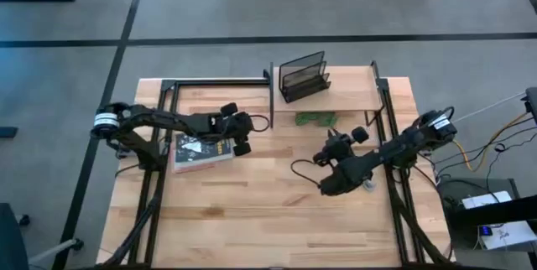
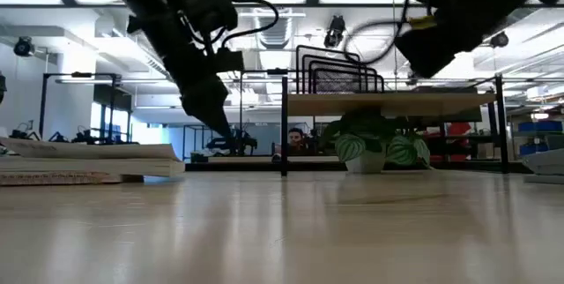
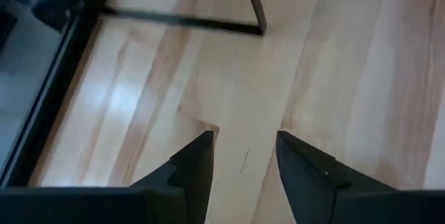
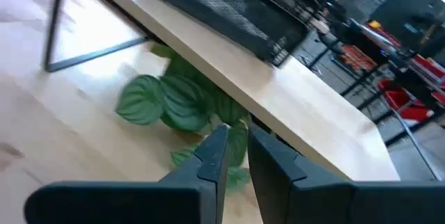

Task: Stock shelves
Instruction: Remove the black desk organizer from the shelf

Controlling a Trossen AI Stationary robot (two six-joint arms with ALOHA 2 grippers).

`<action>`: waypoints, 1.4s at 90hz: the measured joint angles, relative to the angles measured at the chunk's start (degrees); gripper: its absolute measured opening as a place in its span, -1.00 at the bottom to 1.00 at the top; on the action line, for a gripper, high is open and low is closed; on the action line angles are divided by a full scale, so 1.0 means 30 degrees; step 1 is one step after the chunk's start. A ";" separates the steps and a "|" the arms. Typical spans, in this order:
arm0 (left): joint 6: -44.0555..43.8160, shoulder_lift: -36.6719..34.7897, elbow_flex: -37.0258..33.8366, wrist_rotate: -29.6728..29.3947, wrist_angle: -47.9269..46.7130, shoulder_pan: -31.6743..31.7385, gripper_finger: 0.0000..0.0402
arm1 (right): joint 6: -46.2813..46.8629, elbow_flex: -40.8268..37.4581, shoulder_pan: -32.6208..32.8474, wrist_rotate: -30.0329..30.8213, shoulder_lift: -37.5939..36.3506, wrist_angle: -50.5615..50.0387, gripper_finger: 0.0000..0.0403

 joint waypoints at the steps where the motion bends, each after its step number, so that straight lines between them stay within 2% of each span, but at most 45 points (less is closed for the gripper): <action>1: 0.0070 0.0000 -0.0070 0.0002 0.0121 0.0000 -0.32 | -0.0320 0.0099 -0.0029 0.0000 -0.0004 0.0111 -0.82; 19: 0.0571 0.0000 -0.0930 -0.0004 0.2569 0.0000 -0.35 | -0.6793 0.2033 -0.1064 0.0003 -0.0022 0.1854 -0.83; 41: 0.0577 0.0000 -0.1080 -0.0010 0.3428 0.0000 -0.39 | -1.3620 0.4638 -0.3691 -0.0118 -0.0051 0.2022 -0.83; 61: 0.0570 0.0000 -0.0901 -0.0011 0.3701 0.0000 -0.39 | -2.0157 0.7570 -0.6034 -0.1894 -0.0029 0.3117 -0.83; 71: 0.0562 0.0000 -0.0839 -0.0022 0.4135 0.0000 -0.37 | -2.2763 0.8671 -0.7049 -0.2069 -0.0022 0.3581 -0.84; 82: 0.0556 0.0000 -0.0839 -0.0026 0.4963 0.0007 -0.37 | -2.5623 0.9410 -0.7966 -0.2062 -0.0021 0.3687 -0.84; 96: 0.0555 0.0000 -0.0839 -0.0026 0.5266 0.0007 -0.40 | -3.2458 0.9754 -0.9105 -0.2067 -0.0015 0.4845 -0.86; 104: 0.0528 0.0000 -0.0839 -0.0028 0.5642 0.0007 -0.42 | -3.3552 0.9747 -0.9773 -0.2150 0.0007 0.6437 -0.90; 109: 0.0409 0.0000 -0.0839 -0.0029 0.5839 0.0007 -0.43 | -3.5023 0.9747 -1.0243 -0.3045 0.0007 0.7112 -0.92; 117: 0.0401 0.0000 -0.0839 -0.0026 0.6102 0.0007 -0.42 | -3.8367 0.9739 -1.0939 -0.5877 0.0007 0.7226 -0.93; 126: 0.0525 0.0000 -0.0839 -0.0033 0.6220 0.0007 -0.40 | -4.0465 0.9732 -1.1585 -0.8096 -0.0053 0.7248 -0.93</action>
